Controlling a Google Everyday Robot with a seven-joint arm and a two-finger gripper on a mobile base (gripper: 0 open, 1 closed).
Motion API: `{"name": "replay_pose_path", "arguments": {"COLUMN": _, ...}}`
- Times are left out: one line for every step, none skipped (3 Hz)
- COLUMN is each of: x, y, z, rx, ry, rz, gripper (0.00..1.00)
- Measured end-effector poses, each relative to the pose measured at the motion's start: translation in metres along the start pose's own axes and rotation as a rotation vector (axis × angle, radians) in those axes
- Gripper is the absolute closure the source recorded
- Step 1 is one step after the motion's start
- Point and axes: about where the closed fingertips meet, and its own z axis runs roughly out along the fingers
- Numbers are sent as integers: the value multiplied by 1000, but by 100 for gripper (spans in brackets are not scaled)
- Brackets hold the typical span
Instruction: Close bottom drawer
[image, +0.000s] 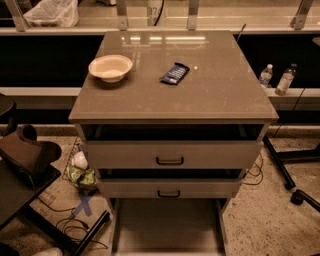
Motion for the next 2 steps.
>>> {"name": "replay_pose_path", "arguments": {"x": 25, "y": 32, "z": 51, "rx": -16, "ry": -111, "rz": 58, "gripper": 75}}
{"name": "replay_pose_path", "arguments": {"x": 40, "y": 54, "z": 83, "rx": -30, "ry": -172, "rz": 98, "gripper": 98}}
